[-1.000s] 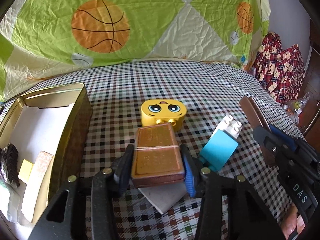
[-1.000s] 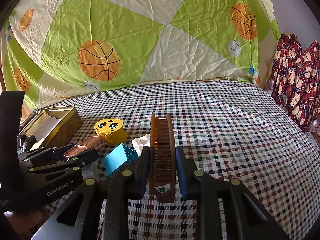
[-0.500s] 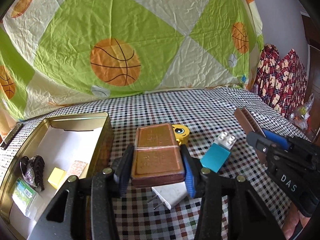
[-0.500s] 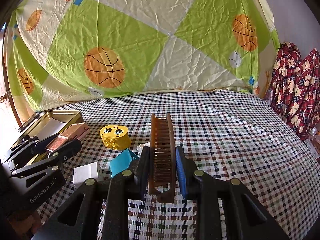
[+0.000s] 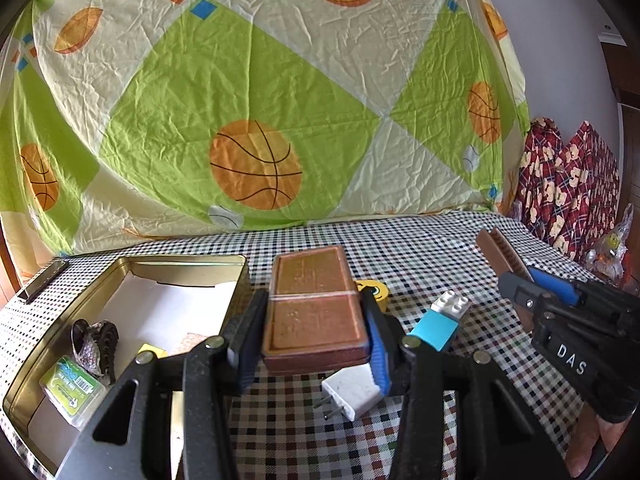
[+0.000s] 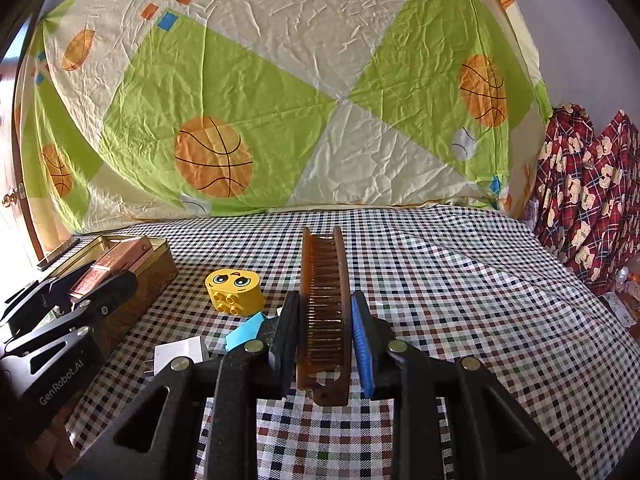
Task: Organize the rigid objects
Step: 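Carry the chocolate box and comb over the gold tin with both grippers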
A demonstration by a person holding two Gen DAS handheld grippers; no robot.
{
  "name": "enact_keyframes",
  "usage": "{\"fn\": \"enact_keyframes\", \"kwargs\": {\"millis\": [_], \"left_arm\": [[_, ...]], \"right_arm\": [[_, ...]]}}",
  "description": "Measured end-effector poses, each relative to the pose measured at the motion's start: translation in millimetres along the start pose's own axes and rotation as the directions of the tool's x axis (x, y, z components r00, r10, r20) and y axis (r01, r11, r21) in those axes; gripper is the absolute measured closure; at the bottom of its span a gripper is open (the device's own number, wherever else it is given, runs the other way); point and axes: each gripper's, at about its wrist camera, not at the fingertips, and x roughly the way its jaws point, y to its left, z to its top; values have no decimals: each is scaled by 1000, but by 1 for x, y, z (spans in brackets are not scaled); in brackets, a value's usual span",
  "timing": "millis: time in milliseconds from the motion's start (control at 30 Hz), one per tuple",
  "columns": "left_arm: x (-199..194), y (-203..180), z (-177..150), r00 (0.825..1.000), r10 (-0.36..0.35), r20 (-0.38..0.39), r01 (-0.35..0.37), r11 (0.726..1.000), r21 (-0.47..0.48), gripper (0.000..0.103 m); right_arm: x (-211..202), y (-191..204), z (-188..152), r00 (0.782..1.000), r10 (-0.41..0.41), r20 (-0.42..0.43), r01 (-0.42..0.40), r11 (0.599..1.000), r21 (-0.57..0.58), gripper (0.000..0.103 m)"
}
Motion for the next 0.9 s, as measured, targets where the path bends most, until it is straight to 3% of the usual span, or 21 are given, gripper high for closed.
{"fn": "enact_keyframes", "kwargs": {"millis": [567, 900], "left_arm": [[-24, 11, -3, 995, 25, 92, -23, 999, -27, 59], [-28, 13, -3, 995, 27, 100, -24, 999, -30, 59]], "right_arm": [[-14, 1, -1, 997, -14, 72, 15, 1000, -8, 76], [-16, 2, 0, 997, 4, 80, -4, 1000, -7, 76]]}}
